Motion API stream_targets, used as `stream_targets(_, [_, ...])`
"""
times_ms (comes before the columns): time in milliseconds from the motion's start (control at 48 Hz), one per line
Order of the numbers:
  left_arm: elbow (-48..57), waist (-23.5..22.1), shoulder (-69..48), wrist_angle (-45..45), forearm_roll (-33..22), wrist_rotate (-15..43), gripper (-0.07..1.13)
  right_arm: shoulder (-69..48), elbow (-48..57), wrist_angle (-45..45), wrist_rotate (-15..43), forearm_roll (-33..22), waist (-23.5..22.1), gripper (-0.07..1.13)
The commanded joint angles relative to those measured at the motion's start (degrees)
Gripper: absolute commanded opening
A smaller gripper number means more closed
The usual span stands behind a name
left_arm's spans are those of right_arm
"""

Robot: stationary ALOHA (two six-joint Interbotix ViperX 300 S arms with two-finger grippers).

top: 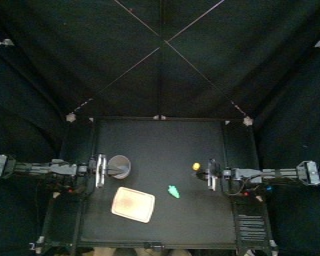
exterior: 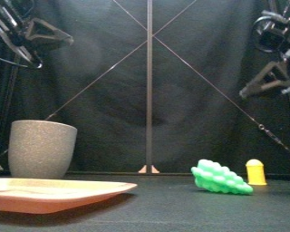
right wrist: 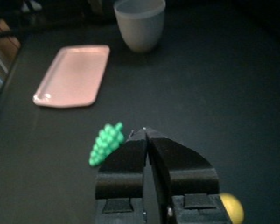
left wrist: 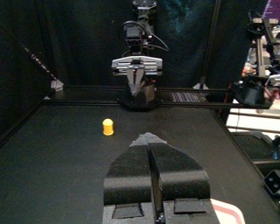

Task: Pick the yellow can then place it on the pink plate
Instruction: Pick the yellow can

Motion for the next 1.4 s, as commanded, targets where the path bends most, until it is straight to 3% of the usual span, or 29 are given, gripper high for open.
stream_targets(21, [-0.79,0.26,0.26,-0.18,-0.62,0.00,0.00,0.53,1.41,4.31,0.00,1.32,-5.27,0.01])
stream_targets(146, [-0.88,0.35,0.26,-0.26,-0.88,0.09,0.00,0.35,2.11,7.29,0.09,1.41,-10.28,0.04])
stream_targets(250, [-1.05,0.62,0.26,-0.35,-0.88,0.09,0.00,0.09,1.85,8.17,0.00,0.62,-13.27,0.15])
stream_targets(562, [-1.14,0.79,0.26,-0.35,-0.79,0.26,0.00,0.88,1.58,7.12,0.09,1.32,-16.52,0.88])
stream_targets(646, [-1.23,1.14,0.26,-0.35,-0.70,0.26,0.00,1.23,1.67,7.12,0.09,2.37,-17.23,0.99])
stream_targets(1062, [-1.05,1.58,0.26,-0.35,-0.44,0.26,0.00,9.40,-0.53,9.32,0.09,4.66,-18.02,1.01])
stream_targets(1396, [-0.79,1.41,0.26,-0.35,-0.26,0.26,0.00,19.69,-5.45,14.41,0.00,3.43,-20.13,1.00])
